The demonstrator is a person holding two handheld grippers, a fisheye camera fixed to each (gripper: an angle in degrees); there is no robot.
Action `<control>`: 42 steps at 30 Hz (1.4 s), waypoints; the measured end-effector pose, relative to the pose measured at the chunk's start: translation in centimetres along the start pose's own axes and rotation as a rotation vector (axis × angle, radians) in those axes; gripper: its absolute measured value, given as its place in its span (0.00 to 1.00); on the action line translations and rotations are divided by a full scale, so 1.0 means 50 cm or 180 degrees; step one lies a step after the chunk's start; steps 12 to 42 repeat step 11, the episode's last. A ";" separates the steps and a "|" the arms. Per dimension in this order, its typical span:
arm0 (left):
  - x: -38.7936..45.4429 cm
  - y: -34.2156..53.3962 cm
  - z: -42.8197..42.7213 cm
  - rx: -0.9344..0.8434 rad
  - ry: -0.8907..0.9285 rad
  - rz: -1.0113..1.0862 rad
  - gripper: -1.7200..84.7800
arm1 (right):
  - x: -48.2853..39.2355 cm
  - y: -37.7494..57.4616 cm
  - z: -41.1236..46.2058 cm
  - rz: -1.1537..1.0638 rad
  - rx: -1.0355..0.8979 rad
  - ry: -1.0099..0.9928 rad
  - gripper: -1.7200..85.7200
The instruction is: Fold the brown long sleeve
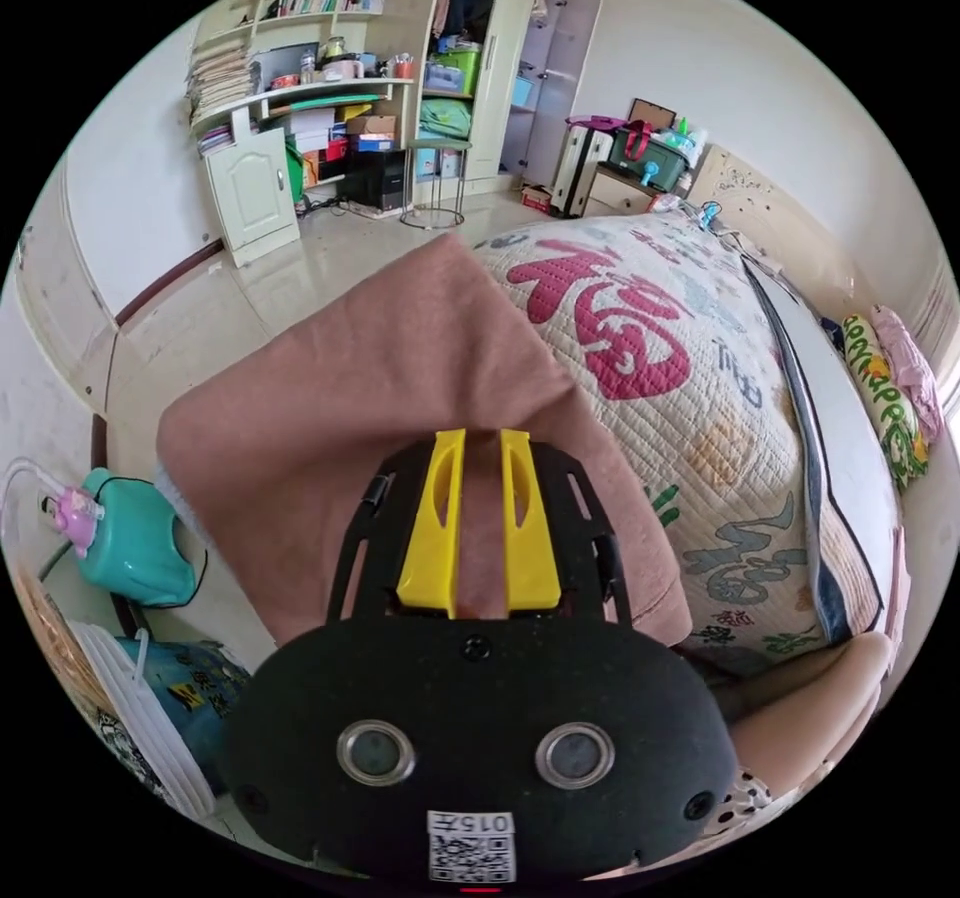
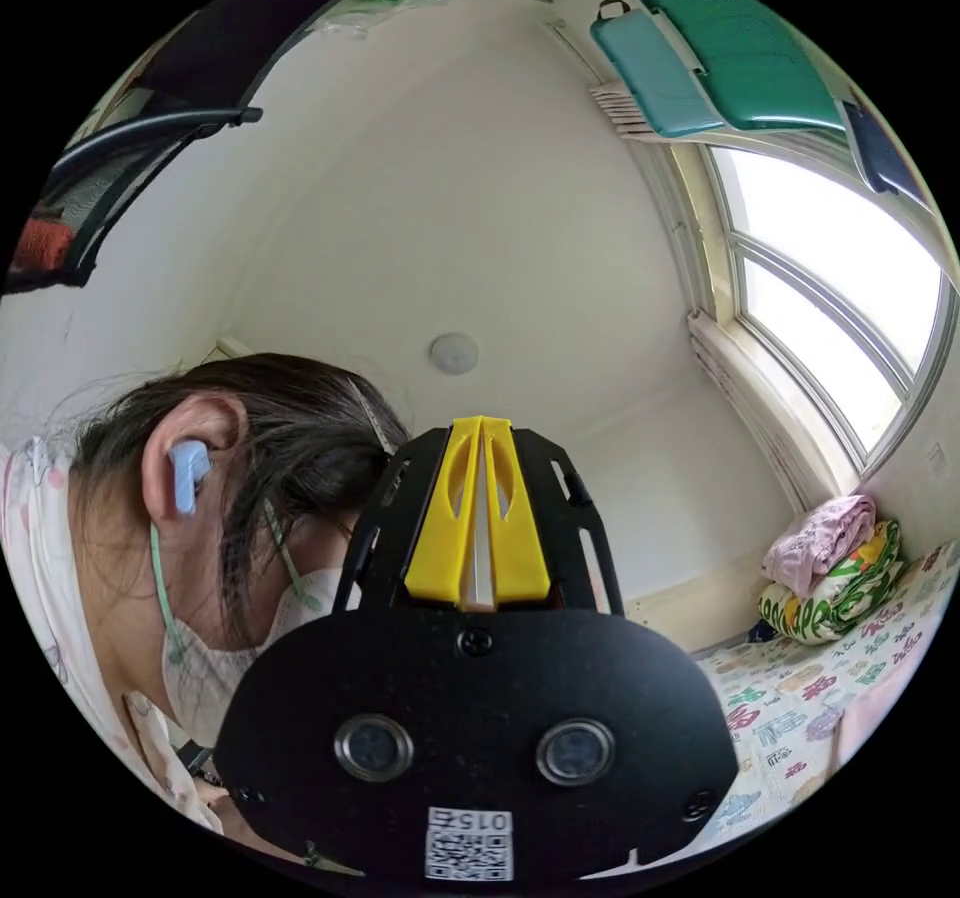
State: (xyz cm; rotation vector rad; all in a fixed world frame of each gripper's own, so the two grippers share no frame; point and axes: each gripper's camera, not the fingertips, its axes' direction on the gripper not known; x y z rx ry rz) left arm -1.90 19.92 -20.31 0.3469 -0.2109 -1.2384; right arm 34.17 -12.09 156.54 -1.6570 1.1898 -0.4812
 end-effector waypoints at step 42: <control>0.600 -0.140 -0.172 0.1049 0.0898 0.1123 0.11 | 0.351 0.043 0.274 0.0069 -0.1030 0.1276 0.04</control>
